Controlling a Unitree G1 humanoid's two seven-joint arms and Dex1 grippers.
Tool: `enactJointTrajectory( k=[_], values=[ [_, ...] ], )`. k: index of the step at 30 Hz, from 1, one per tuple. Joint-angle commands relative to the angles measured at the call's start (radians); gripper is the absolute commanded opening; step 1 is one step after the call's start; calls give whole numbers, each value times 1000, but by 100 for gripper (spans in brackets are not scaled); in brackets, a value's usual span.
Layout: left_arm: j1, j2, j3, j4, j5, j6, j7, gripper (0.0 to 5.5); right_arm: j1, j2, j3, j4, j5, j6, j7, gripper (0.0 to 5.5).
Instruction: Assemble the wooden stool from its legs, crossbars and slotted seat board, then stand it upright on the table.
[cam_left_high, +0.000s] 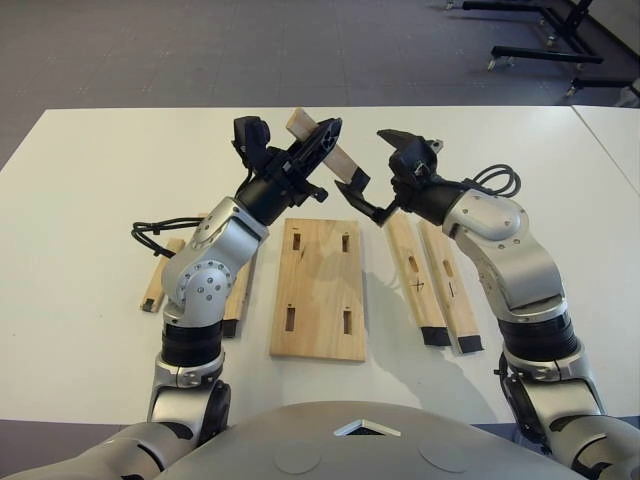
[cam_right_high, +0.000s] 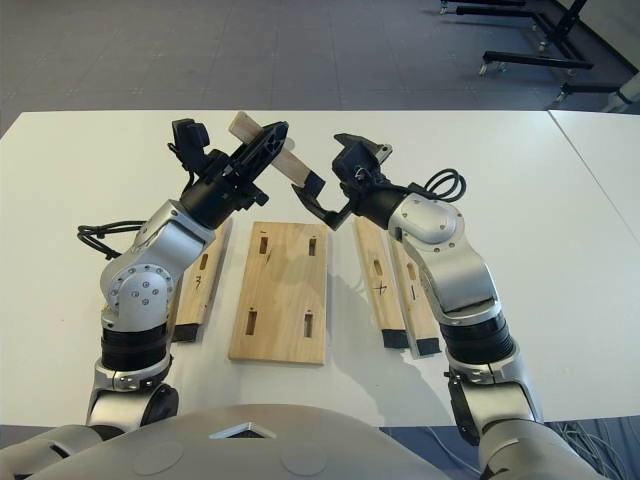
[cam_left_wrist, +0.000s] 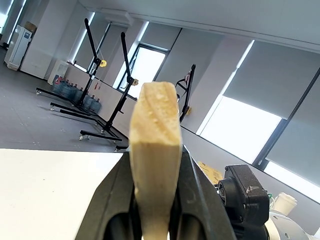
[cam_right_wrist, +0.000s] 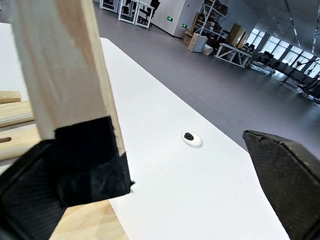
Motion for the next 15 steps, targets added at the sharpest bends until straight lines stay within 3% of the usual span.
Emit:
enactJointTrajectory(
  k=[1,7,11,15],
  values=[
    [-20,-2,41,26,39,-19,50,39,51,-43,-30,-53,38,29,48,540],
    [-19,-28,59,2,56,-54,77,39,96,-142,-72,58,-73,5,4,540],
    [-4,-47,55,-5,89,-69,114,39,41,-109,-131,120,-115,-9,-89,540],
    [-1,63,63,-35,213,-87,116,39,5,-19,-171,57,-122,23,-209,540]
  ],
)
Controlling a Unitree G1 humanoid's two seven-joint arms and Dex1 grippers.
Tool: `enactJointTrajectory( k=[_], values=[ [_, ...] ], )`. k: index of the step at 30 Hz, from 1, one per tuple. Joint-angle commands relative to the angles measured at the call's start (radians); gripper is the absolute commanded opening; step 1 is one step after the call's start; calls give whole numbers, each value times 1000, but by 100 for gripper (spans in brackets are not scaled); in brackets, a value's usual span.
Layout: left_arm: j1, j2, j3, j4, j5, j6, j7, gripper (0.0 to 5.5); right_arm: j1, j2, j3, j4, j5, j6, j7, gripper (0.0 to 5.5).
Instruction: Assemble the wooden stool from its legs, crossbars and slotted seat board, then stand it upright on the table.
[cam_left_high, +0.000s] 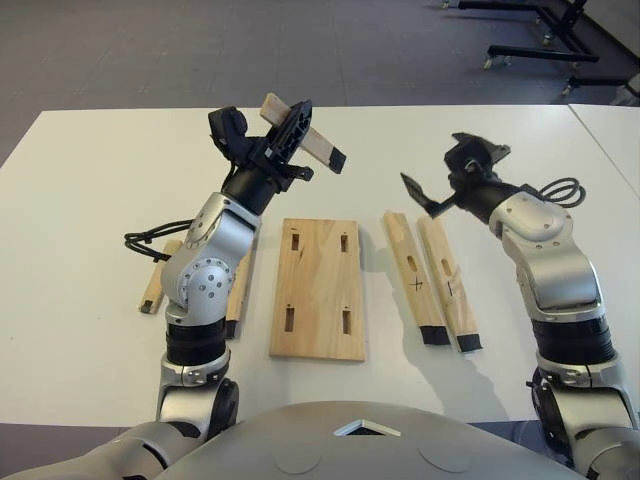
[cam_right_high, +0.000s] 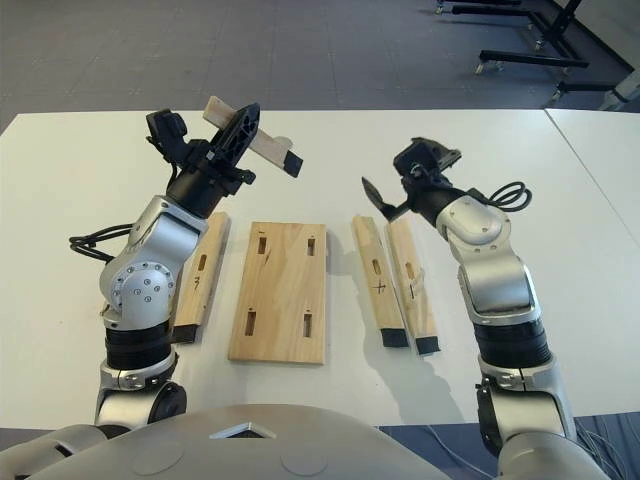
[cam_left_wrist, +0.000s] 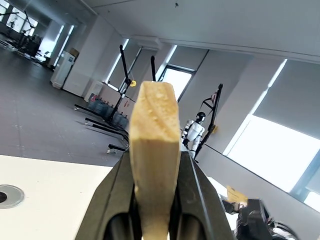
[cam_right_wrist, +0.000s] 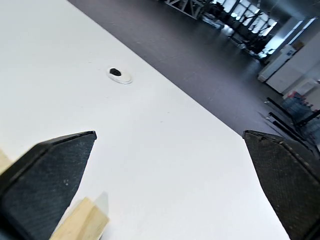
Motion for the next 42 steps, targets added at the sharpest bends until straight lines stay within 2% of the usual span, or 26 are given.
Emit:
enactJointTrajectory(
  k=[1,7,12,15,22,30,37,42],
  values=[
    [14,119,4,-58,143,-21,4,39,-31,88,-39,-82,-7,38,-105,540],
    [50,242,17,-203,202,41,-3,39,59,135,-80,-212,-23,114,-187,540],
    [87,376,20,-162,298,12,-88,39,136,171,-127,-270,-49,153,-260,540],
    [123,404,35,-106,338,-22,-120,39,127,181,-123,-269,-59,151,-278,540],
    [284,356,87,-127,361,-42,-77,39,112,174,-111,-264,-61,157,-273,540],
    [424,380,96,-206,552,-166,-34,39,144,184,-115,-292,-67,178,-285,540],
    [556,333,120,-270,523,-72,-26,39,146,185,-107,-298,-77,188,-281,540],
    [558,313,162,-277,464,25,-22,39,159,195,-101,-312,-88,197,-290,540]
  ],
)
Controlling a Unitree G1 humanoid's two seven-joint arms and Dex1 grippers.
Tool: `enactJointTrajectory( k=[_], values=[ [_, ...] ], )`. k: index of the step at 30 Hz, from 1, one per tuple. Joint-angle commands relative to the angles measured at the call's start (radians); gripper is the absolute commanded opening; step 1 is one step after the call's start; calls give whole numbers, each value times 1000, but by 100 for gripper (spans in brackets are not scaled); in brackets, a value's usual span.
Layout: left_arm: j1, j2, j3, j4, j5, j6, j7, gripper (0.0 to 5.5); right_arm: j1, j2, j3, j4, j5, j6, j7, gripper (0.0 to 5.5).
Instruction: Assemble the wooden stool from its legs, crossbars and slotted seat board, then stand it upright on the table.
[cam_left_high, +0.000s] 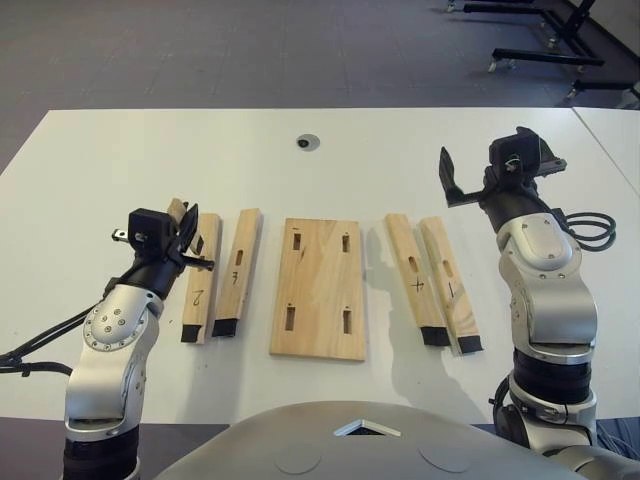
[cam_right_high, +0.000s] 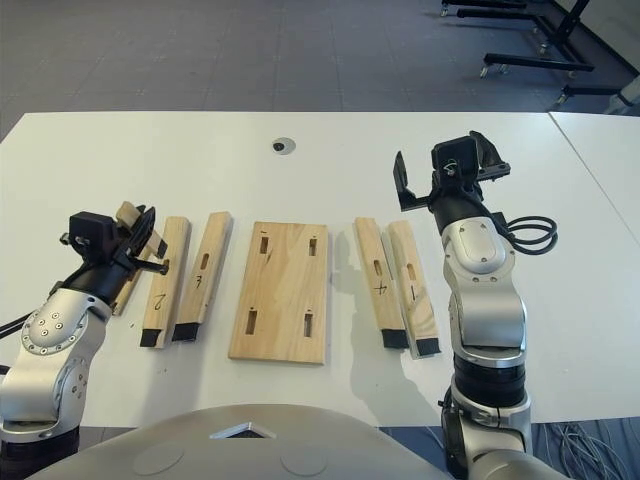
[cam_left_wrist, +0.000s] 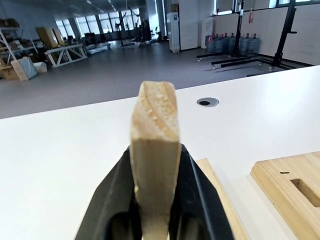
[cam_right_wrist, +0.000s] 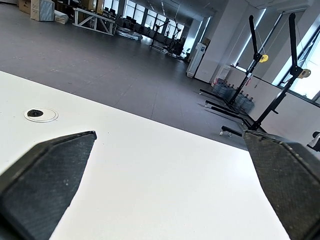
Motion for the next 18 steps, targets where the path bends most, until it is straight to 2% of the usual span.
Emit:
enactJointTrajectory(
  k=[1,18],
  values=[
    [-9,-8,35,-11,-35,67,8,39,11,11,8,-12,-12,20,-6,540],
    [-14,6,77,-52,-104,185,-12,39,51,40,12,-34,-50,28,-26,540]
  ],
)
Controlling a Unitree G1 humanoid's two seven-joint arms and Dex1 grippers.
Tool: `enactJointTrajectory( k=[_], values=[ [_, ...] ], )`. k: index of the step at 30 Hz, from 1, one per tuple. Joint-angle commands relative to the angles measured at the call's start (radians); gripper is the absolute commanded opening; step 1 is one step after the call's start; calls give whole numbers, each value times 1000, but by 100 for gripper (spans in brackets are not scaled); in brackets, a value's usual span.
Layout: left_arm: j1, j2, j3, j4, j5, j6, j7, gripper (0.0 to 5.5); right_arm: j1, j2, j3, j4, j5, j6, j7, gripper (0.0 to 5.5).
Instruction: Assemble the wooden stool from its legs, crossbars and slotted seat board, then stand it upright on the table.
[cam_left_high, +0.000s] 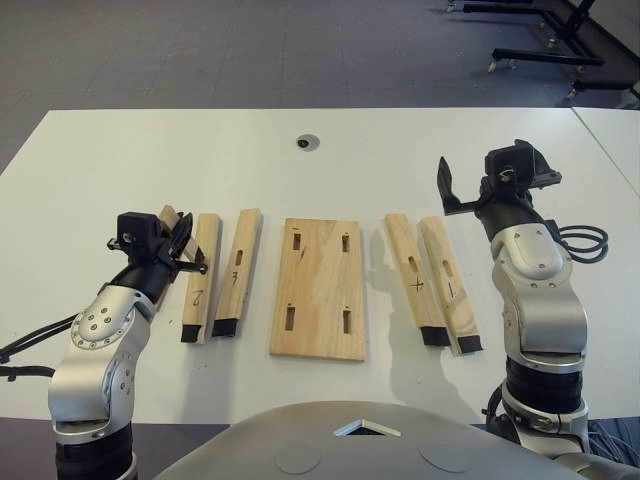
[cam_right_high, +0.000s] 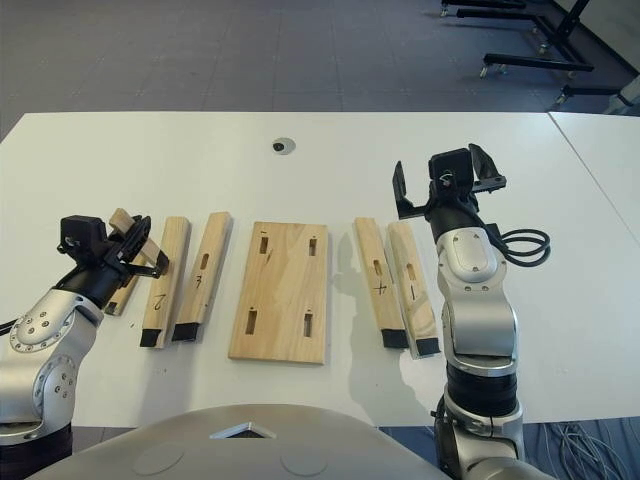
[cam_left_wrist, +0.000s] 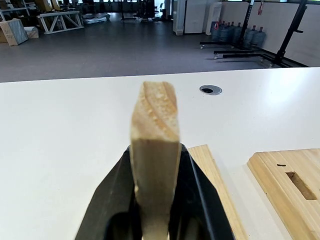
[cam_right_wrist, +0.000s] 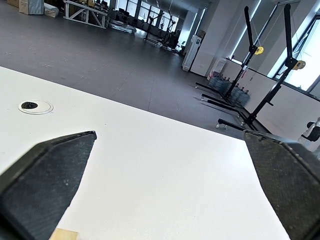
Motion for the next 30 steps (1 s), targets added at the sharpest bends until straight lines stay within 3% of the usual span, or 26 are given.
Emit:
enactJointTrajectory(
  k=[1,30],
  values=[
    [7,9,-6,-35,3,33,8,39,5,-3,-1,-19,-10,20,5,540],
    [-15,8,-9,12,7,95,25,39,-7,4,13,-25,-35,12,11,540]
  ],
)
